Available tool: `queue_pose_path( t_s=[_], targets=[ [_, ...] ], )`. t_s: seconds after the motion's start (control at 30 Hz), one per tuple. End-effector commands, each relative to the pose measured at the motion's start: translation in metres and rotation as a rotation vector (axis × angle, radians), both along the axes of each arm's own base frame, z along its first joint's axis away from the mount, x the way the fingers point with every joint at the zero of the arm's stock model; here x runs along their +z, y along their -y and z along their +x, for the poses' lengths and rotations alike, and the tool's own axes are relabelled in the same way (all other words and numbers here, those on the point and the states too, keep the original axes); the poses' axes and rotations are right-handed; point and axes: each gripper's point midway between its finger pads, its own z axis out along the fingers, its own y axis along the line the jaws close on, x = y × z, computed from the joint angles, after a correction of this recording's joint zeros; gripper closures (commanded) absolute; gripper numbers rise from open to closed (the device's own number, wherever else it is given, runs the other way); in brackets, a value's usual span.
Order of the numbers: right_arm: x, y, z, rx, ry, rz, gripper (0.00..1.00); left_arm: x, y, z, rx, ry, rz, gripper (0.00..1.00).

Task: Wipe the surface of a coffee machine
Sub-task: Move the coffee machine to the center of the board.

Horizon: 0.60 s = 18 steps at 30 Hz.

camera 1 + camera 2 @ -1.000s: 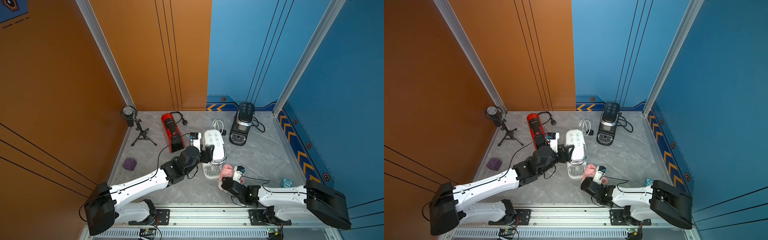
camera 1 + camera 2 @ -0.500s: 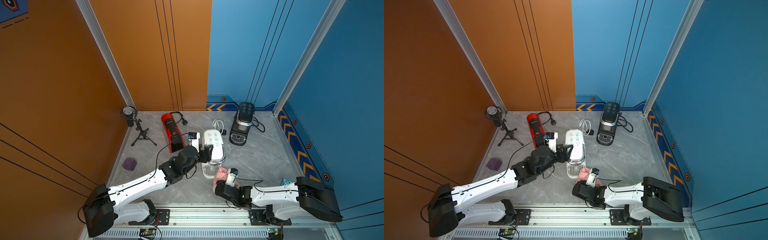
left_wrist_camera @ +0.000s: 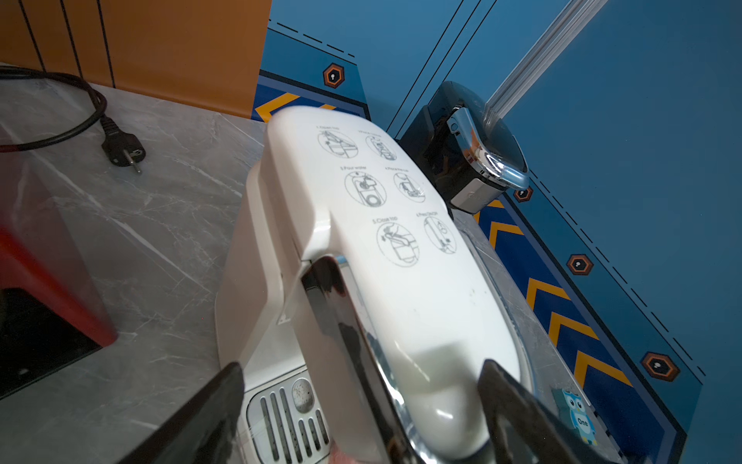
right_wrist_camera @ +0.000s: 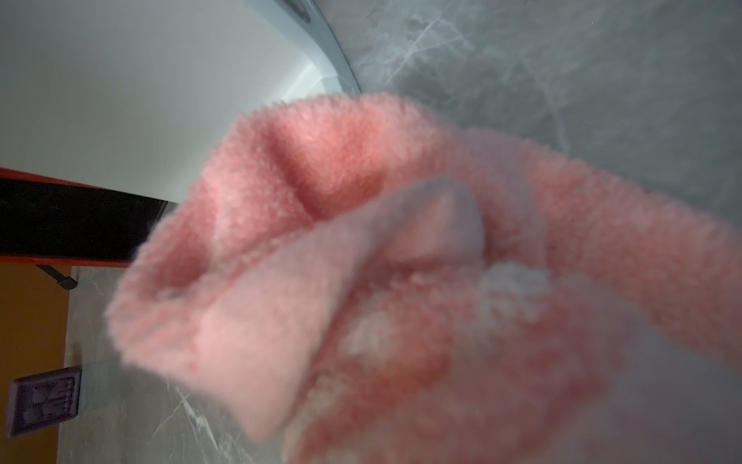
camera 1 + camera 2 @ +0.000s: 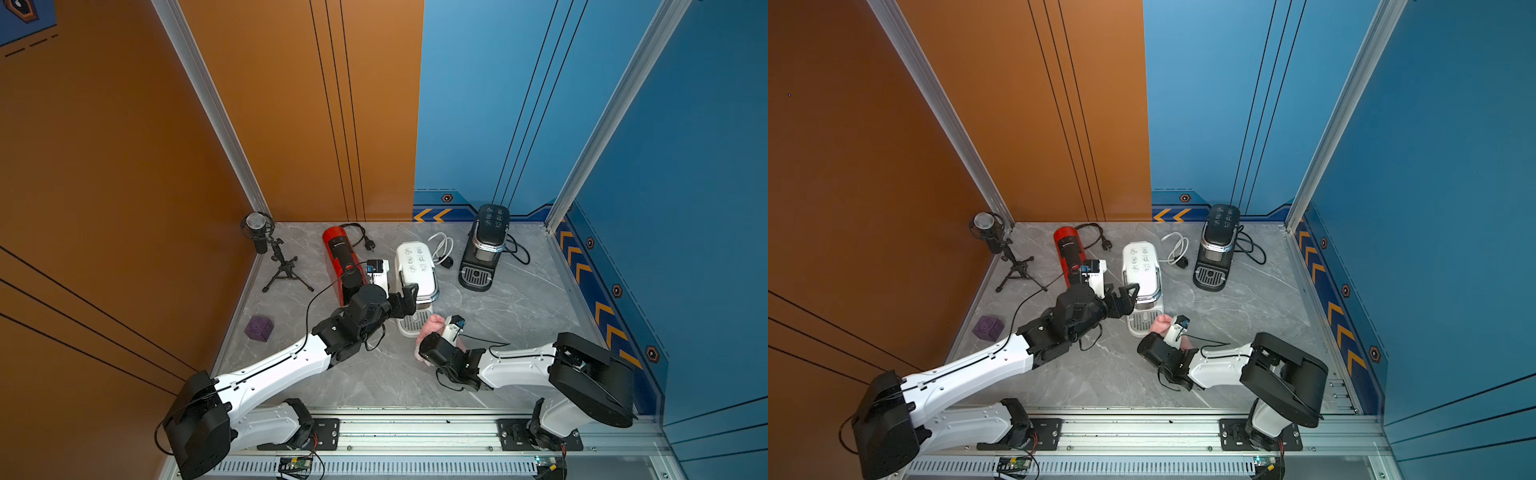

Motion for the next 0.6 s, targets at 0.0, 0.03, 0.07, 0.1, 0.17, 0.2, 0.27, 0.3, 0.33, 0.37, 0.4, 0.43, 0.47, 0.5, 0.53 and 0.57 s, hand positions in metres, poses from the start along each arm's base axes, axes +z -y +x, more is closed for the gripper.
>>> queue_pose_path(
  t_s=[0.0,0.03,0.07,0.1,0.17,0.2,0.27,0.3,0.33,0.37,0.4,0.43,0.47,0.5,0.53,0.57],
  targets=[
    [-0.032,0.007,0.003,0.046,-0.068,-0.094,1.00,-0.059,-0.026,-0.023,-0.051,-0.176,0.243,0.07],
    [-0.031,0.006,0.009,0.046,-0.063,-0.105,1.00,-0.056,-0.033,-0.025,-0.044,-0.183,0.255,0.06],
    [-0.032,0.005,0.013,0.047,-0.067,-0.115,1.00,-0.051,-0.036,-0.026,-0.043,-0.176,0.247,0.05],
    [-0.034,0.003,0.019,0.047,-0.072,-0.109,1.00,-0.045,-0.039,-0.027,-0.043,-0.170,0.236,0.04],
    [-0.036,0.000,0.030,0.042,-0.074,-0.092,1.00,-0.039,-0.045,-0.029,-0.040,-0.167,0.219,0.03],
    [-0.036,0.000,0.036,0.041,-0.074,-0.102,1.00,-0.036,-0.047,-0.030,-0.039,-0.165,0.210,0.02],
    [-0.035,-0.004,0.047,0.047,-0.068,-0.112,1.00,-0.033,-0.052,-0.032,-0.038,-0.166,0.203,0.01],
    [-0.035,-0.007,0.052,0.052,-0.068,-0.110,1.00,-0.032,-0.054,-0.034,-0.038,-0.167,0.198,0.01],
    [-0.036,-0.011,0.057,0.059,-0.072,-0.106,1.00,-0.032,-0.055,-0.036,-0.040,-0.168,0.192,0.01],
    [-0.038,-0.013,0.060,0.061,-0.078,-0.109,1.00,-0.032,-0.056,-0.038,-0.042,-0.170,0.188,0.01],
    [-0.039,-0.016,0.064,0.066,-0.077,-0.112,1.00,-0.032,-0.058,-0.039,-0.042,-0.169,0.182,0.01],
    [-0.039,-0.018,0.069,0.068,-0.078,-0.120,1.00,-0.031,-0.059,-0.040,-0.041,-0.171,0.176,0.01],
    [-0.040,-0.020,0.071,0.069,-0.079,-0.122,1.00,-0.032,-0.060,-0.042,-0.041,-0.174,0.176,0.01],
    [-0.040,-0.020,0.075,0.066,-0.077,-0.122,1.00,-0.033,-0.061,-0.043,-0.041,-0.178,0.173,0.01],
    [-0.040,-0.020,0.078,0.066,-0.072,-0.128,1.00,-0.034,-0.061,-0.045,-0.040,-0.181,0.169,0.01],
    [-0.039,-0.019,0.081,0.063,-0.068,-0.141,1.00,-0.035,-0.062,-0.046,-0.042,-0.183,0.167,0.01]
  ],
)
